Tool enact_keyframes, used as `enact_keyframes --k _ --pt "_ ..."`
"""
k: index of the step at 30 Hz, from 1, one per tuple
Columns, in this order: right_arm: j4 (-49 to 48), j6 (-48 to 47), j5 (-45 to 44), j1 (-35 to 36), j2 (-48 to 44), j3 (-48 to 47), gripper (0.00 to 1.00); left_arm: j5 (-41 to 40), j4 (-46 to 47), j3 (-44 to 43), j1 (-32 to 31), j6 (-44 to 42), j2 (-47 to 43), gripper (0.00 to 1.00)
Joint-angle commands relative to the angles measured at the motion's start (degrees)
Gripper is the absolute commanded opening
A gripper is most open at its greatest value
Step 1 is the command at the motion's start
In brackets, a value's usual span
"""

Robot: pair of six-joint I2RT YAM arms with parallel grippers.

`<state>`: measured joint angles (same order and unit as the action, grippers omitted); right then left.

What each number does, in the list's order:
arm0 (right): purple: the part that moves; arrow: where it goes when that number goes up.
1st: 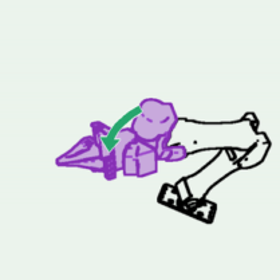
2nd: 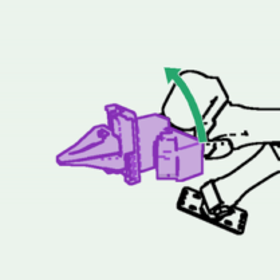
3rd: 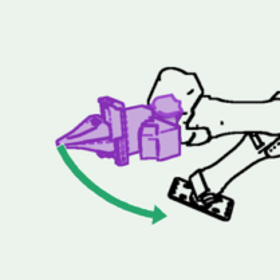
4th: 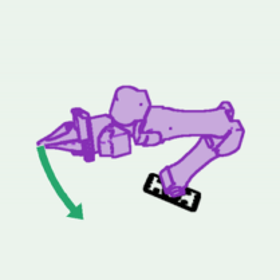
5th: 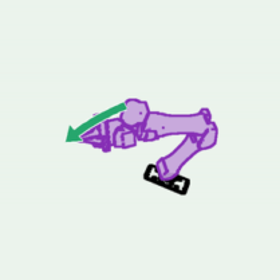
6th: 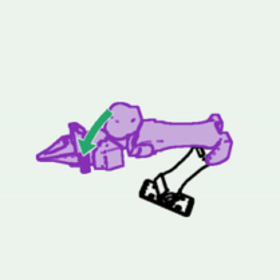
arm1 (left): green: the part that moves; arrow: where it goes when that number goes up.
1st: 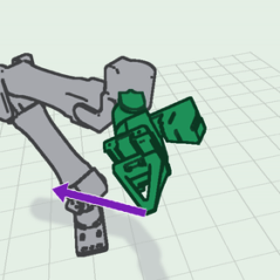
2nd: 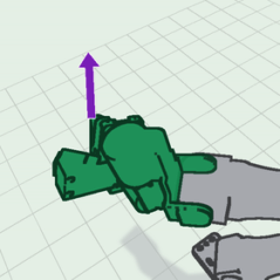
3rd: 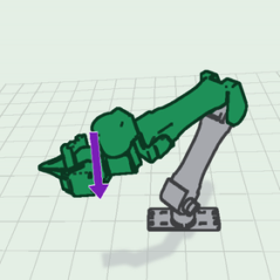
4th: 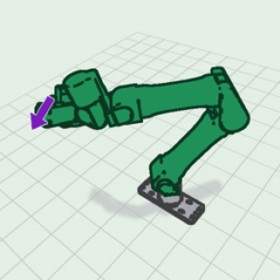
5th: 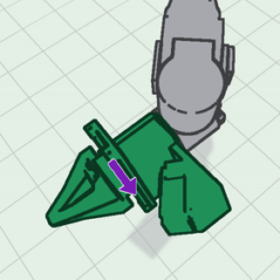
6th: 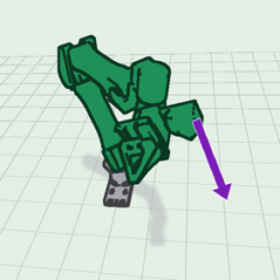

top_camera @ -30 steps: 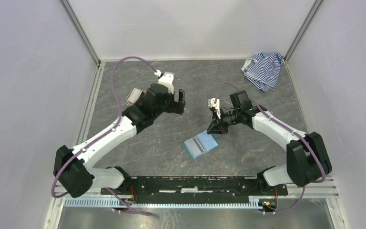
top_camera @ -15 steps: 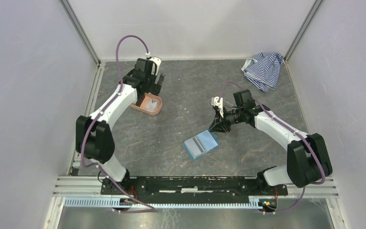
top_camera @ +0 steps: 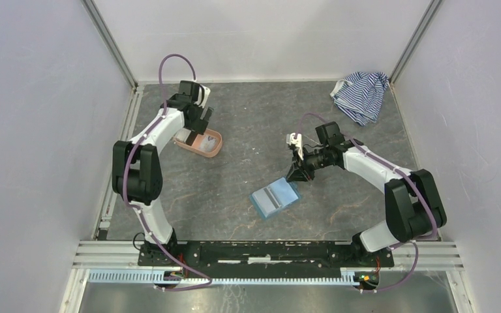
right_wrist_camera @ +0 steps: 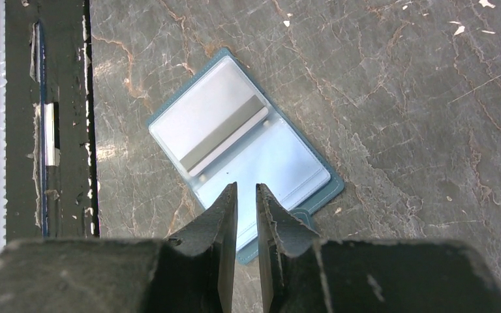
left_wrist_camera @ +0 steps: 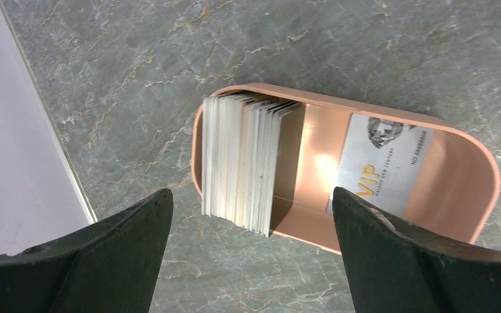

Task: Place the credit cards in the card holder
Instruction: Pick up the credit card from the storage box.

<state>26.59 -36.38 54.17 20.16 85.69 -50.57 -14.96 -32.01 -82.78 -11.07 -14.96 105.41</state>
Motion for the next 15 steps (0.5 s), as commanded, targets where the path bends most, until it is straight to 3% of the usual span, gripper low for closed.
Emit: enact_keyframes --k 1,15 --pt "1.2 -1.9 1.7 -0.3 1.2 -2.4 0.22 0.5 1.8 -2.0 2.1 -3.3 1.2 0.97" --pt "2.5 -2.7 2.4 -0.4 3.7 -3.3 0.22 0.1 3.2 -2.5 3.8 -3.6 5.2 0.95"
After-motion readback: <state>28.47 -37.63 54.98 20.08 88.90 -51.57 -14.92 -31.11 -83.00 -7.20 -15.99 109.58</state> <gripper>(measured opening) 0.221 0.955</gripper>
